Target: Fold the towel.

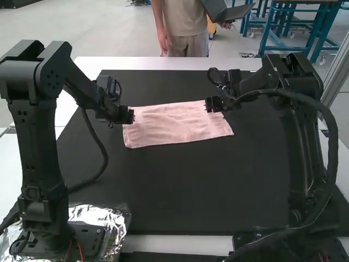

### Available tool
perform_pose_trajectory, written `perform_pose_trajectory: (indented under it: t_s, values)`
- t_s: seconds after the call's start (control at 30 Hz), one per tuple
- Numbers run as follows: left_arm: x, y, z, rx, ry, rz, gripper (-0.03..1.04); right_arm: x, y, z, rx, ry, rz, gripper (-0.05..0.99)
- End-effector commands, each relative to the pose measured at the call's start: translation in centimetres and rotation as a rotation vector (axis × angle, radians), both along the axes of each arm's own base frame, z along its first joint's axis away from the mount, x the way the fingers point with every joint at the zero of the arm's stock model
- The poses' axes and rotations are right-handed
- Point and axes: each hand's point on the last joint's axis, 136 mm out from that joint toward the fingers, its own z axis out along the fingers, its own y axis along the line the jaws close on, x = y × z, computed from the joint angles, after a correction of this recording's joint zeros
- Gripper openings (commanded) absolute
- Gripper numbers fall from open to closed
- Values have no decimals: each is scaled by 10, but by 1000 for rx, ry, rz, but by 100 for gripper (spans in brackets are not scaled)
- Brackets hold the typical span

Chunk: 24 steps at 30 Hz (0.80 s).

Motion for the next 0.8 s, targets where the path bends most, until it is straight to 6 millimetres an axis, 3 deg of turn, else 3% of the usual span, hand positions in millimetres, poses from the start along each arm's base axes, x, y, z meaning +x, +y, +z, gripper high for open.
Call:
perform_pose_trajectory:
  t_s: [0.0,0.43,0.5,0.53,0.63,0.67,0.77]
  values:
    - [14,0,9,1,-33,7,95,16,-8,9,-6,-37,-15,90]
    - [12,2,-17,7,18,8,93,20,-6,-11,-12,32,-20,89]
    - [11,1,-20,7,22,7,84,19,-7,-13,-13,39,-18,75]
    - [10,0,-23,7,29,4,75,18,-6,-15,-4,46,-5,58]
    - [10,2,-26,3,24,6,16,13,-3,-17,31,64,32,-2]
    - [12,2,-24,2,15,6,3,12,-2,-17,38,71,42,-2]
    - [14,-2,-21,-16,1,-9,2,11,-9,-19,38,86,36,-2]
